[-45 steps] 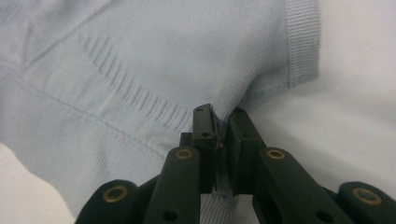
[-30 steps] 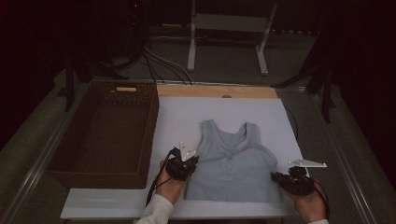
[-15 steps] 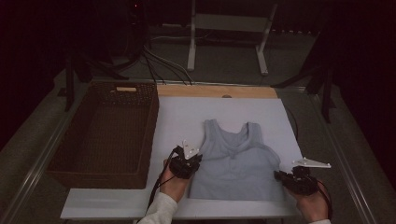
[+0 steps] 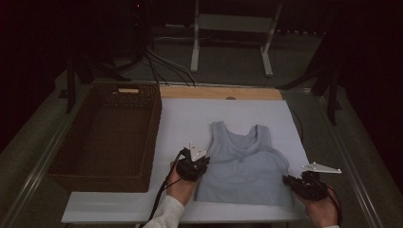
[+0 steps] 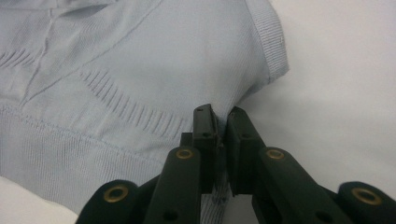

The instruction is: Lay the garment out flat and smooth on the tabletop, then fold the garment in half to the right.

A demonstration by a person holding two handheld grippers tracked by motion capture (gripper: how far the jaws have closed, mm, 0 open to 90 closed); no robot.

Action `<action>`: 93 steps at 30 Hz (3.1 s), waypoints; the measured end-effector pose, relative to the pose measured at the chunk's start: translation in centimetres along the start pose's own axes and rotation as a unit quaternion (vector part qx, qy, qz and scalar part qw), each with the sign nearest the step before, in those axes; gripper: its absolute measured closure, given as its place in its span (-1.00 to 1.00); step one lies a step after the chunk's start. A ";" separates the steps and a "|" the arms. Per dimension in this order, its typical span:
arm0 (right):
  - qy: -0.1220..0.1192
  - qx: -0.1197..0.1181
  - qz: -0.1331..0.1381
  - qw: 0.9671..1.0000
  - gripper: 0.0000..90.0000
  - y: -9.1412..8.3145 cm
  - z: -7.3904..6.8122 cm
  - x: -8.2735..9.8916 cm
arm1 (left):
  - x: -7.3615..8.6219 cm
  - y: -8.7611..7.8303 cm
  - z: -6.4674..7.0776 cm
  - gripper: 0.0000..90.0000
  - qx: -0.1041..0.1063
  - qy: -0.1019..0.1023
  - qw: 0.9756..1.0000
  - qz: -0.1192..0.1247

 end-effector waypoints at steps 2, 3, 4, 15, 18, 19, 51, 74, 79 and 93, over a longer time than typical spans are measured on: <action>0.001 0.000 0.000 1.000 0.85 0.0 0.1 0.1 | -0.1 0.0 0.1 0.79 0.003 -0.003 1.000 0.003; 0.002 0.000 0.000 1.000 0.84 0.0 0.1 0.2 | -0.1 0.0 0.1 0.77 0.007 -0.006 1.000 0.005; 0.002 0.000 0.000 1.000 0.84 0.0 0.1 0.2 | -0.1 0.0 0.1 0.75 0.007 -0.006 1.000 0.005; 0.010 0.016 0.047 0.999 0.05 -0.3 0.7 -0.4 | -0.6 -1.1 -0.2 0.10 0.043 -0.028 0.998 0.039; 0.004 0.013 0.060 0.998 -0.07 -0.2 0.6 -0.7 | -0.7 -1.3 -0.2 0.02 0.051 -0.032 0.997 0.050; -0.001 0.011 0.071 0.997 -0.19 -0.1 0.4 -1.0 | -0.8 -1.5 -0.2 -0.11 0.053 -0.037 0.996 0.058; -0.035 0.007 0.154 0.987 -0.86 1.1 -1.6 -4.4 | -0.6 -2.9 0.2 -1.00 0.085 -0.035 0.992 0.088; -0.033 0.009 0.171 0.985 -0.85 0.7 -1.8 -4.1 | 1.5 -1.6 1.3 -1.00 0.101 -0.018 0.993 0.054; -0.032 0.010 0.175 0.984 -0.85 0.5 -1.8 -4.0 | 2.0 -1.6 1.4 -1.00 0.099 -0.020 0.994 0.049; -0.030 0.012 0.181 0.983 -0.85 0.2 -1.6 -3.7 | 3.4 -0.6 1.5 -1.00 0.092 -0.034 0.995 0.008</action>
Point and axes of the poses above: each handheld gripper's, and its own axes: y roughly forward along the jaws, x roughly out of its underside, z roughly to its right, the point moved 1 cm from there along y, roughly forward along the jaws, and after that the axes turned 3 degrees about -z, right-handed, at the moved point
